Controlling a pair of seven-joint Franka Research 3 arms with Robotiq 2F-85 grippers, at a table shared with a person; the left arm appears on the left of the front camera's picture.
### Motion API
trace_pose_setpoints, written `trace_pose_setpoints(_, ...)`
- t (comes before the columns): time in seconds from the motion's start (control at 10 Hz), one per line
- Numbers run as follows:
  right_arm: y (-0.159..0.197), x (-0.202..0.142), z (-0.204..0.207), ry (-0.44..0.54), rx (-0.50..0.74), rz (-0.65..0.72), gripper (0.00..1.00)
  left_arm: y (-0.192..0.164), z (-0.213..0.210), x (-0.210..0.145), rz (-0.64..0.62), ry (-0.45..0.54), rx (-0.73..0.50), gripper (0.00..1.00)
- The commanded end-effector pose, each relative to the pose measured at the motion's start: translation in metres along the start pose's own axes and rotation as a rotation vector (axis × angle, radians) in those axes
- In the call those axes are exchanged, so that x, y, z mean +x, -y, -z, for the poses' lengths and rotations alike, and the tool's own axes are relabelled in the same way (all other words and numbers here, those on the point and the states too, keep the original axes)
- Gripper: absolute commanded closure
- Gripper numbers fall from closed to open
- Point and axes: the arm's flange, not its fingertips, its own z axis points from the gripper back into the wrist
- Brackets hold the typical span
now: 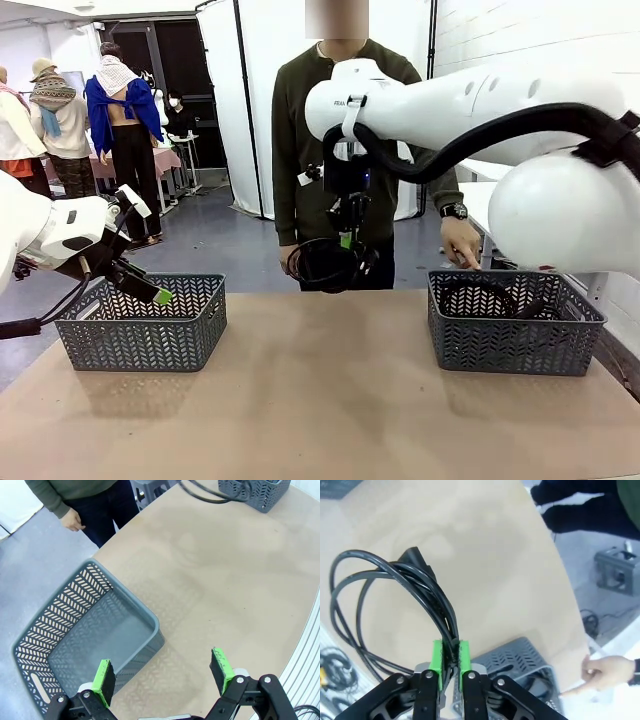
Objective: Organize the cables according to human instructions.
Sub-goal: Pick up a bundle of cables and place it in the basket indicated by the human.
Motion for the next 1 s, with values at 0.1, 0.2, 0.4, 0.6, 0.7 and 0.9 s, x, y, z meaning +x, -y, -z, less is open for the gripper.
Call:
trace_pose_setpoints(0.1,0.0,0.0,0.0,0.0,0.0,0.0,1.0,-0.001,0.001,-0.001,-0.018,0.004,0.0,0.0)
trace_pose_setpoints(0.2,0.0,0.0,0.0,0.0,0.0,0.0,1.0,-0.001,0.001,-0.001,-0.018,0.004,0.0,0.0)
trace_pose_setpoints(0.4,0.0,0.0,0.0,0.0,0.0,0.0,1.0,-0.001,0.001,-0.001,-0.018,0.004,0.0,0.0)
trace_pose_setpoints(0.6,-0.001,-0.006,0.005,-0.012,0.013,-0.025,1.0,-0.001,0.001,-0.001,-0.018,0.004,0.0,0.0)
trace_pose_setpoints(0.7,0.004,-0.01,0.003,-0.03,-0.013,-0.073,1.0,-0.001,0.001,-0.001,-0.018,0.004,0.0,0.0)
trace_pose_setpoints(0.9,0.027,-0.042,-0.01,-0.077,-0.019,-0.139,1.0,-0.001,0.001,-0.001,-0.018,0.004,0.0,0.0)
